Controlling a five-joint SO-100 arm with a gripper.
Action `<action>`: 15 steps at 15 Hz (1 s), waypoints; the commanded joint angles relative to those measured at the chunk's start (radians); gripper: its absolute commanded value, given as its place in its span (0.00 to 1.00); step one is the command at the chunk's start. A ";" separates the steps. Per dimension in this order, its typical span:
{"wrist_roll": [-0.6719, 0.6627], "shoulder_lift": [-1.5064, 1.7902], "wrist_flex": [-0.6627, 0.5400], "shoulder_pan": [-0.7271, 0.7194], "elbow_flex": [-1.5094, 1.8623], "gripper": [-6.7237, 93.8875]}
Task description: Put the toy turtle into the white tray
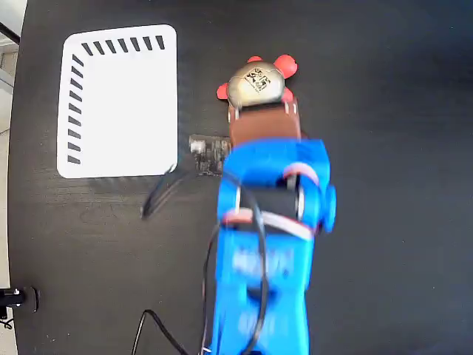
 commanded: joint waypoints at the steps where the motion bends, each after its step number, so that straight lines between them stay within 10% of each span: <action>1: -0.094 -0.049 0.049 0.017 -0.149 0.07; 4: -0.187 -0.213 0.184 0.011 -0.353 0.09; 8: -0.313 -0.449 0.331 0.006 -0.634 0.35; 15: -0.371 -0.727 0.367 0.026 -0.842 0.61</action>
